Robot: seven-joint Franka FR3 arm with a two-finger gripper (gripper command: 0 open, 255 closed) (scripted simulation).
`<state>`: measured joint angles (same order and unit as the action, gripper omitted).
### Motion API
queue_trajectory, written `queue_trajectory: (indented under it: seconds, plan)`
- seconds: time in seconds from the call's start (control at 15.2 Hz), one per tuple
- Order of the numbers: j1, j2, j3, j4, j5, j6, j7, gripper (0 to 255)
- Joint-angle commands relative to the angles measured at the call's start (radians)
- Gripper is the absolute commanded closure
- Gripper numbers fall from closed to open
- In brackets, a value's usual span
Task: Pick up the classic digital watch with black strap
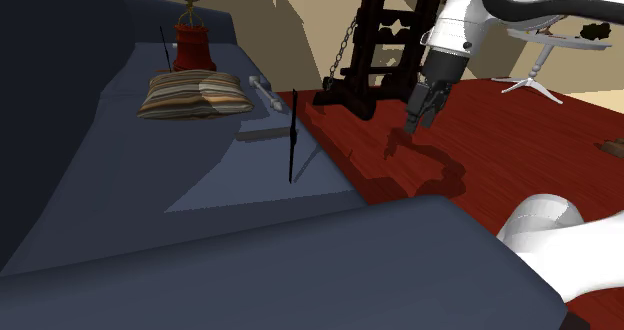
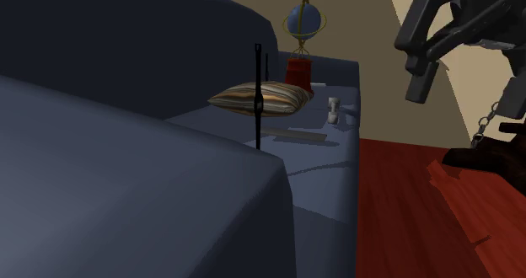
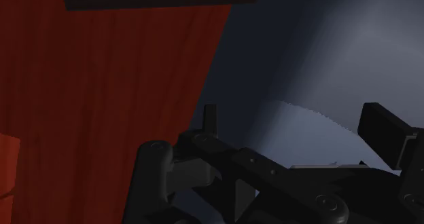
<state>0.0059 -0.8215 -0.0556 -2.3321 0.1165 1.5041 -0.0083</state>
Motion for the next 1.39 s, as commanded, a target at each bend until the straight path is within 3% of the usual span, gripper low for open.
queue_trajectory:
  seconds: [0.0,0.66,0.99,1.32]
  plan:
    - [0.000,0.000,0.000,0.000,0.000,0.000,0.000,0]
    - [0.223,0.238,-0.133,0.053,0.150,0.315,-0.485,0]
    - [0.346,0.361,-0.189,0.134,0.267,0.390,-0.743,0]
    - [0.457,0.473,-0.231,0.238,0.396,0.406,-1.001,0]
